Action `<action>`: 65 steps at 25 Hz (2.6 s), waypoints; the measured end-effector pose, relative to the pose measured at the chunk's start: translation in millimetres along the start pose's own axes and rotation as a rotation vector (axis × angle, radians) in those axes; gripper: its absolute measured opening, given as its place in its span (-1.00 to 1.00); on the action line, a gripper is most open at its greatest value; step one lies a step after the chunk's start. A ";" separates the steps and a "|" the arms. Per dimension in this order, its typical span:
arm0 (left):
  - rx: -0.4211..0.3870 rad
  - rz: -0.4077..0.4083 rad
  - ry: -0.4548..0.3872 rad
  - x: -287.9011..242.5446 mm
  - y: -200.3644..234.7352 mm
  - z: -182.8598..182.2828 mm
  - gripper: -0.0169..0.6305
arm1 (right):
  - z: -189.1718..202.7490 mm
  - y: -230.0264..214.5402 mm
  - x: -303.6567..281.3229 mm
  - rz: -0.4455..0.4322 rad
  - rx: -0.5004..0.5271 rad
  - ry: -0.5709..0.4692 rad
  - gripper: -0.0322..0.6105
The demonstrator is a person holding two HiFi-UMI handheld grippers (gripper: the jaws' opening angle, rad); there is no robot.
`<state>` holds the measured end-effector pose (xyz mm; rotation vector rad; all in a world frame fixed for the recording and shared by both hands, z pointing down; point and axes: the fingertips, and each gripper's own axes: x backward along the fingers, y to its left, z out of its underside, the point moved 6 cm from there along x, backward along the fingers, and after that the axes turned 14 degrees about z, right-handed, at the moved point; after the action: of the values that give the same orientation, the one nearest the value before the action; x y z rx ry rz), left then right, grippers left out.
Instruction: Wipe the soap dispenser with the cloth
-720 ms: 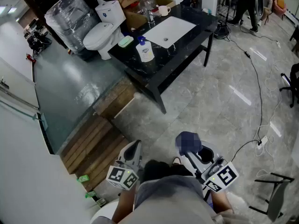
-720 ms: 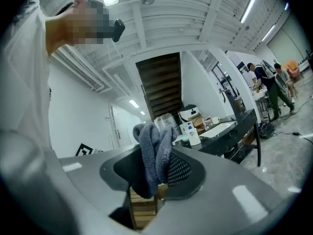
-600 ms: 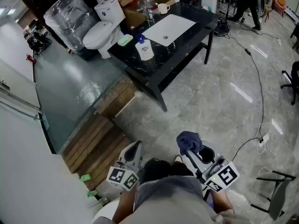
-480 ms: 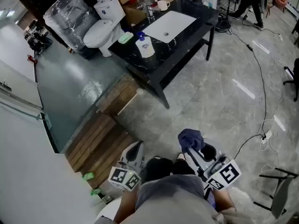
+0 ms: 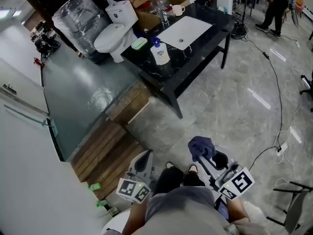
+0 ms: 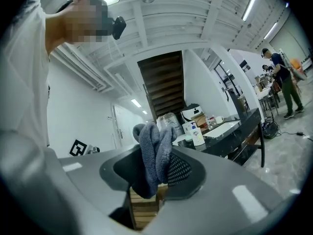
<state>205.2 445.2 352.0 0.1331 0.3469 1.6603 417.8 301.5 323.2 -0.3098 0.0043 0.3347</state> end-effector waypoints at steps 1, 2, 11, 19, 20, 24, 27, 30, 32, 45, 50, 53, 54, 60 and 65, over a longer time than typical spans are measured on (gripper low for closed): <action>0.000 -0.001 -0.002 -0.4 1.5 -3.0 -0.92 | -1.3 0.1 -2.3 -0.002 0.006 0.004 -0.54; 0.001 0.002 -0.005 -1.0 3.8 -5.3 -0.93 | -2.4 0.1 -5.1 -0.002 0.011 0.009 -0.54; 0.022 0.092 -0.029 -26.5 54.9 -23.4 -0.92 | -11.0 2.4 -50.0 0.045 0.033 0.027 -0.54; 0.003 0.171 -0.061 -38.4 110.4 -59.2 -0.93 | -24.5 18.7 -114.9 0.042 0.042 0.023 -0.54; 0.001 0.180 -0.065 -38.3 117.5 -62.8 -0.92 | -25.7 22.1 -123.1 0.037 0.041 0.020 -0.54; -0.017 0.208 -0.083 -36.4 140.9 -75.8 -0.93 | -26.4 36.4 -149.7 0.023 0.062 0.006 -0.54; -0.049 0.207 -0.092 -33.0 159.0 -85.2 -0.93 | -25.6 44.9 -169.9 0.008 0.075 -0.010 -0.54; -0.061 0.205 -0.092 -37.9 174.2 -93.3 -0.93 | -26.0 45.1 -187.0 0.033 0.069 -0.006 -0.54; -0.060 0.213 -0.086 -43.0 178.8 -95.2 -0.93 | -26.8 45.6 -193.1 0.047 0.066 -0.001 -0.54; -0.091 0.213 -0.079 -100.8 204.5 -118.3 -0.93 | -35.5 16.2 -252.0 0.128 0.107 0.038 -0.54; -0.092 0.226 -0.075 -139.3 216.1 -129.5 -0.93 | -40.8 -3.4 -288.1 0.133 0.118 0.043 -0.54; -0.093 0.223 -0.067 -165.5 226.5 -135.4 -0.93 | -45.5 -20.1 -312.6 0.147 0.125 0.038 -0.54; -0.093 0.222 -0.064 -174.6 230.2 -136.9 -0.93 | -47.3 -25.7 -320.4 0.145 0.126 0.039 -0.54; -0.077 0.228 -0.023 -224.7 248.6 -134.5 -0.93 | -51.6 -59.6 -353.4 0.137 0.125 0.065 -0.54; -0.075 0.236 -0.007 -263.1 261.2 -135.3 -0.93 | -55.7 -89.8 -372.1 0.133 0.107 0.074 -0.54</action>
<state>-49.5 144.3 333.5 0.1276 0.2711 1.9035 97.9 84.2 317.4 -0.2157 0.1157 0.4536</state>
